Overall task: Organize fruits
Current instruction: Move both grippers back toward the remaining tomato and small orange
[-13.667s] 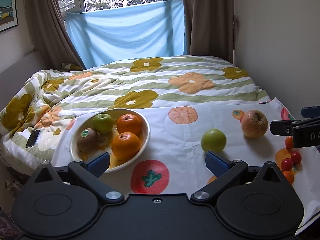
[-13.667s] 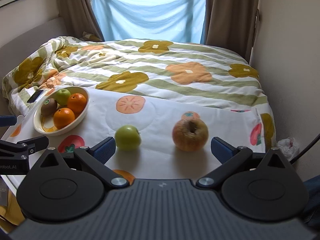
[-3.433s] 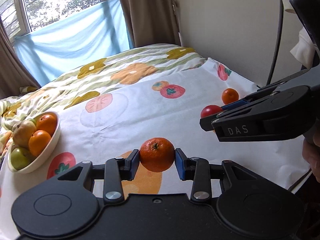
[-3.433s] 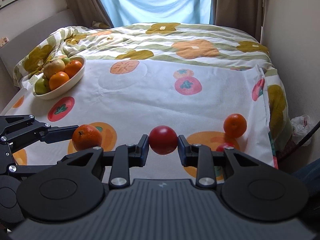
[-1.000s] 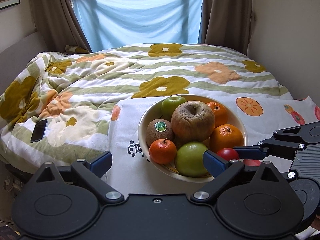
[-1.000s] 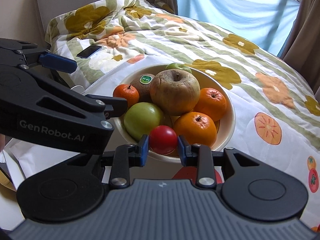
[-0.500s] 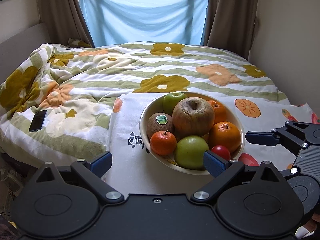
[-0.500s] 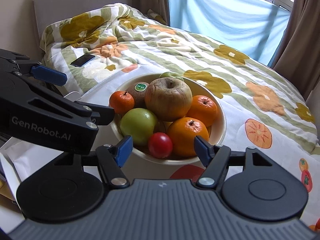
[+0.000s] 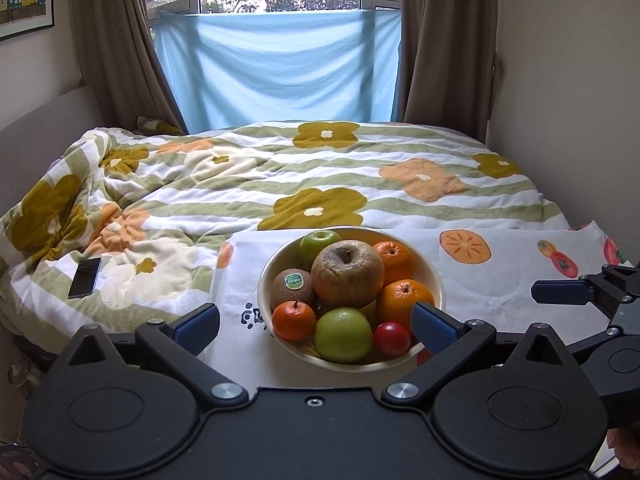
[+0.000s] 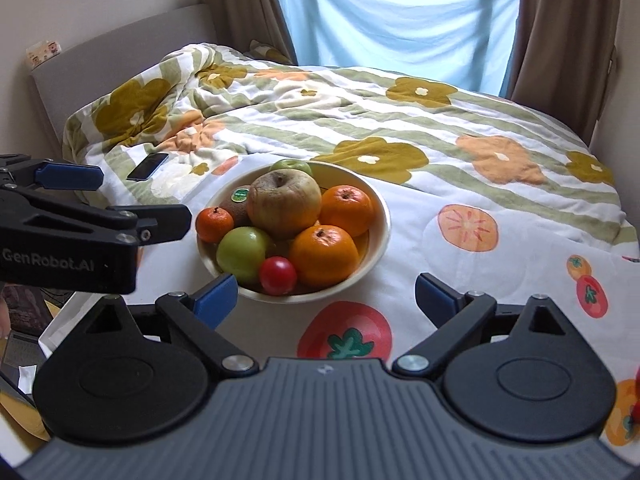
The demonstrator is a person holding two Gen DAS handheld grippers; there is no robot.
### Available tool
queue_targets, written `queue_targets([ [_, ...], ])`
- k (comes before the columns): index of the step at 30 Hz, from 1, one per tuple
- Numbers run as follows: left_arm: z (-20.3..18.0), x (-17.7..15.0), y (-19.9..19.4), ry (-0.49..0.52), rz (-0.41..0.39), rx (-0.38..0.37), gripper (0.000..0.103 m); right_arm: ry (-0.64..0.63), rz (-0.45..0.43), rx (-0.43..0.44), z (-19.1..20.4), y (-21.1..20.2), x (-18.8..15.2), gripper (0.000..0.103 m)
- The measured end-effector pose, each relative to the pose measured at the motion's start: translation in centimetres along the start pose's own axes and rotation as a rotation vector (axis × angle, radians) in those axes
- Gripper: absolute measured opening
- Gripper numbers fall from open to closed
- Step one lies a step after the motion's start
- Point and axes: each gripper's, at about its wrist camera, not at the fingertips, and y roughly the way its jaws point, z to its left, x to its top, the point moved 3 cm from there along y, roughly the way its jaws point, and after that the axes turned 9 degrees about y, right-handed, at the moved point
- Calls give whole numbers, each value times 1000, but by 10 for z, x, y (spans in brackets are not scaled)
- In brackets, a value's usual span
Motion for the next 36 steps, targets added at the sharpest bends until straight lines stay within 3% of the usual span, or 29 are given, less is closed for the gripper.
queue_targets([
  [9,-57,15,-21,74,-24,-60,103,50,-28,-97,-71,-49,-9,103],
  [21,-175,36,-36,150,-46,-145,101,9,-31,-116,-203,-107,-15,103],
  [30,-282,39,-16,183,-28,-239,97,-62,-5,-137,-302,-117,-19,103],
  [36,-339,31,17,223,-10,-316,93,-123,43,-133,-346,-101,-28,92],
])
